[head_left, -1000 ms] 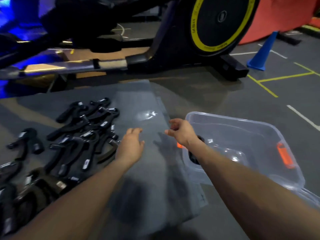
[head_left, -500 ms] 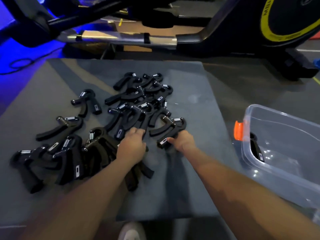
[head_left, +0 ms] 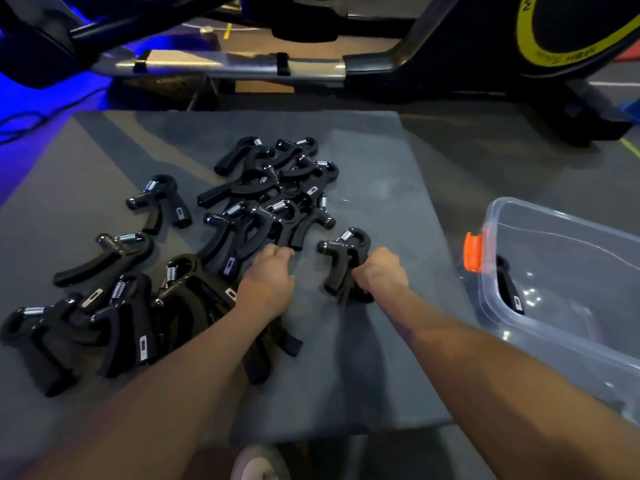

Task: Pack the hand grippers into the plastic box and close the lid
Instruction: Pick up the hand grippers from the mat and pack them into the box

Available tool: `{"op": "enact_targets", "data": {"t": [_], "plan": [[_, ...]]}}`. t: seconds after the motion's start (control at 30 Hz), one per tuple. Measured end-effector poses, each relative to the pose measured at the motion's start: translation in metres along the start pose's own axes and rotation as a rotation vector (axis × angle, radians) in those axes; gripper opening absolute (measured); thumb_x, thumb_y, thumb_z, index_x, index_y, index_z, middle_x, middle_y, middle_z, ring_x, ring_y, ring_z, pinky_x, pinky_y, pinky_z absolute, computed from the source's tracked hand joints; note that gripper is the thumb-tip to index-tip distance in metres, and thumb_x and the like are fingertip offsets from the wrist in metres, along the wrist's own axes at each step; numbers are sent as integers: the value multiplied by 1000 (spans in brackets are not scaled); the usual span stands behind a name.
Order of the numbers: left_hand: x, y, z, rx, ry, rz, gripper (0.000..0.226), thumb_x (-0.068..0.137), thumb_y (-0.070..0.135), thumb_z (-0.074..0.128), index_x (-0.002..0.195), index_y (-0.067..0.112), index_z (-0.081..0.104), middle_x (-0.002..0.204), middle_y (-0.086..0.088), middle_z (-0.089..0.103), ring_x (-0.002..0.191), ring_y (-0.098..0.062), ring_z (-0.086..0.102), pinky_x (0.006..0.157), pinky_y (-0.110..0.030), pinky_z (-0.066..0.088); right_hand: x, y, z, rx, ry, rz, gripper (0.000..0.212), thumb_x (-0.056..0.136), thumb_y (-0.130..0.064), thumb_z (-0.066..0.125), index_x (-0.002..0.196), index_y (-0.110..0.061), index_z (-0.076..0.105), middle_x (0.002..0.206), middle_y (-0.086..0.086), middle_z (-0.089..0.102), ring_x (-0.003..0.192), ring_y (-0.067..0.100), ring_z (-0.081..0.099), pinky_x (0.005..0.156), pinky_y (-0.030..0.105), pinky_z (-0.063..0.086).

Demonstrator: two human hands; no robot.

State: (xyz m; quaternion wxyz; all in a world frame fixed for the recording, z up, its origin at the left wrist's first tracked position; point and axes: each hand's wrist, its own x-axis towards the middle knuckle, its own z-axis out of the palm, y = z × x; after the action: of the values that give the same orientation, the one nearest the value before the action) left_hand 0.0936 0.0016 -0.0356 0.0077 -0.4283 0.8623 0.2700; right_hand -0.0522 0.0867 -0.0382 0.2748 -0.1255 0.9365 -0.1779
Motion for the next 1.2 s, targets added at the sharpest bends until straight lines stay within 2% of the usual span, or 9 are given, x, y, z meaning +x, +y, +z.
{"op": "enact_targets", "data": {"t": [0.17,0.37,0.43,0.53,0.6,0.8,0.87,1.0,1.2], "plan": [[0,59,-1,18,37,118,45,89,14,52,134,15,45,135,-8,42,124,-29,45,104,-41,40,-6,31,-62,-52,66,-71,24,87,-14,55,111,-9,59,122,11,62,115,31,59,88,32,48],[-4,160,18,-8,58,266,42,89,14,51,131,14,48,133,-9,44,125,-30,44,105,-41,39,-2,86,-152,-83,161,-82,13,84,-9,55,97,-10,58,98,10,62,98,31,63,77,33,48],[-3,196,30,-23,54,298,40,91,15,50,131,16,48,134,-6,44,126,-29,44,105,-40,39,7,109,-176,-56,186,-49,6,81,-11,57,88,-10,58,101,10,65,101,33,64,74,32,47],[5,244,55,-23,25,332,39,92,15,49,131,18,47,136,-4,43,127,-27,44,101,-38,39,27,141,-203,-32,226,-8,16,85,-18,55,99,-12,60,109,10,65,104,34,63,72,31,42],[14,267,76,-34,-6,353,38,92,13,48,129,18,49,134,-5,45,125,-28,46,100,-38,39,44,164,-213,-21,243,15,7,84,-18,56,90,-15,57,107,9,66,101,33,64,71,30,44],[51,301,134,-34,-51,384,44,88,1,45,131,10,48,133,-10,43,121,-31,47,103,-42,40,101,222,-202,46,209,125,6,83,-19,56,83,-14,53,103,11,69,98,33,67,83,34,52],[61,301,147,-37,-67,382,45,88,0,46,132,9,47,137,-8,43,121,-29,47,103,-36,39,117,235,-189,52,202,164,4,84,-15,55,84,-14,51,106,11,68,100,32,67,79,33,50],[74,293,161,-111,-82,339,46,92,2,46,137,11,43,143,1,40,104,-16,50,84,-15,33,139,246,-168,48,166,204,6,83,-10,53,87,-15,53,108,10,67,101,32,65,75,31,46],[75,290,157,-54,-124,370,53,94,8,50,145,10,33,155,2,26,139,-16,32,110,-17,18,157,238,-152,38,154,208,8,84,-20,59,89,-18,54,111,7,67,104,31,65,77,31,48]]}}
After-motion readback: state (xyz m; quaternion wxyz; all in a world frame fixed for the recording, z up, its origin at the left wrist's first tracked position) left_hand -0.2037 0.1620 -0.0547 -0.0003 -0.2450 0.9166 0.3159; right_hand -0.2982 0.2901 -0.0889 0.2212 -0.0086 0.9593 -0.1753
